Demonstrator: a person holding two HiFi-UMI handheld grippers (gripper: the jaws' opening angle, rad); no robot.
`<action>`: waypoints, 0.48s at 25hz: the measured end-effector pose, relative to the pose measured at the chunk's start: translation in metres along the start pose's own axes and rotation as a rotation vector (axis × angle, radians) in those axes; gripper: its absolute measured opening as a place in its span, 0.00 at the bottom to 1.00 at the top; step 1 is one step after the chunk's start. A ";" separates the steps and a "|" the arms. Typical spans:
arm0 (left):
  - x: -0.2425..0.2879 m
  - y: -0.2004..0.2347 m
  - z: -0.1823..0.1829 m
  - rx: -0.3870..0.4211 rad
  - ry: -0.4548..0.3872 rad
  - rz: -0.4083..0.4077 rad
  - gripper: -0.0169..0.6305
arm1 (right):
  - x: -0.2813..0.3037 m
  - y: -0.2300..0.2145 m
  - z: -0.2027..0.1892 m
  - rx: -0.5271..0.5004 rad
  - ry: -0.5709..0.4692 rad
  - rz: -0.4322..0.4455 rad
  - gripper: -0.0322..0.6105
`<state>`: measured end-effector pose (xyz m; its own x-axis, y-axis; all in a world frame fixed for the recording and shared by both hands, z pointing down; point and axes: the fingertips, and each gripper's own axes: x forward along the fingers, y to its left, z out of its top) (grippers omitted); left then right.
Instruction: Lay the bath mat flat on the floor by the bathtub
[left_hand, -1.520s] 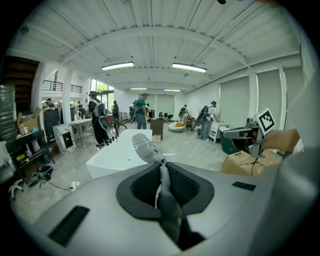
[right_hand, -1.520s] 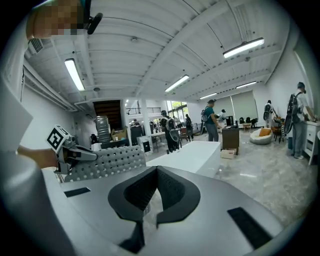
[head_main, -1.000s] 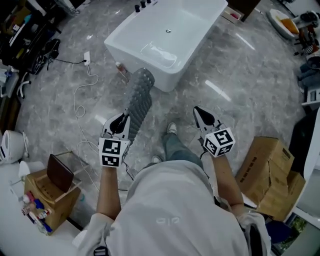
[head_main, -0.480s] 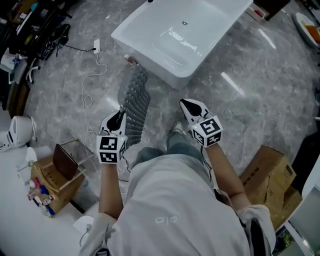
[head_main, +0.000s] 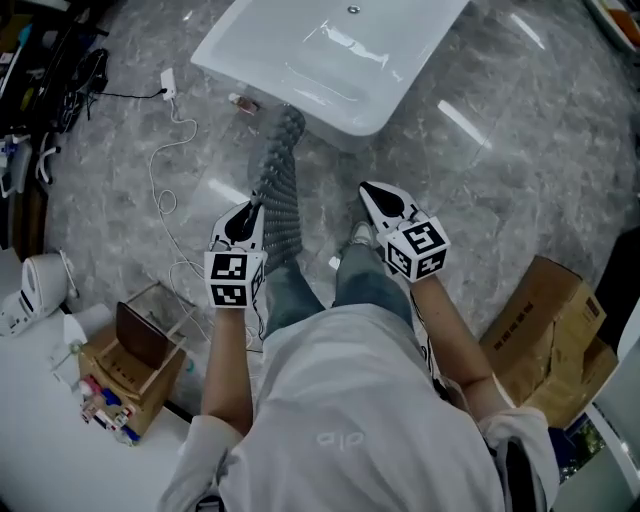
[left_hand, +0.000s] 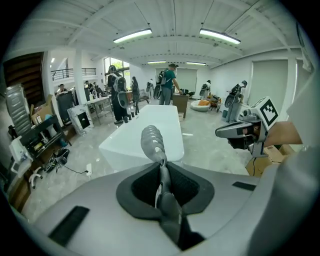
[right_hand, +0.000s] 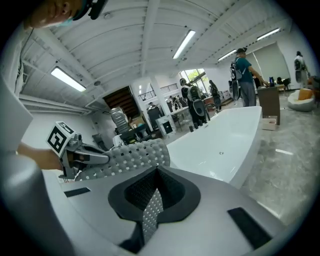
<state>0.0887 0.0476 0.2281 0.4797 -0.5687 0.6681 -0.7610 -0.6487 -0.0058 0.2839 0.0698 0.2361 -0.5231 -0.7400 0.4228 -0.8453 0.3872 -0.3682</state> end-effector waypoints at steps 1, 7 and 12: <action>0.010 0.003 -0.004 -0.003 0.007 -0.021 0.11 | 0.003 -0.004 -0.007 0.013 0.006 -0.024 0.08; 0.076 0.020 -0.041 -0.013 0.026 -0.162 0.11 | 0.017 -0.031 -0.054 0.109 0.030 -0.197 0.08; 0.125 0.015 -0.076 0.012 0.032 -0.253 0.11 | 0.028 -0.046 -0.100 0.182 0.058 -0.312 0.08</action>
<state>0.1040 0.0046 0.3678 0.6398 -0.3716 0.6727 -0.6135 -0.7742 0.1558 0.2972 0.0865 0.3472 -0.2525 -0.7727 0.5824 -0.9349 0.0396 -0.3527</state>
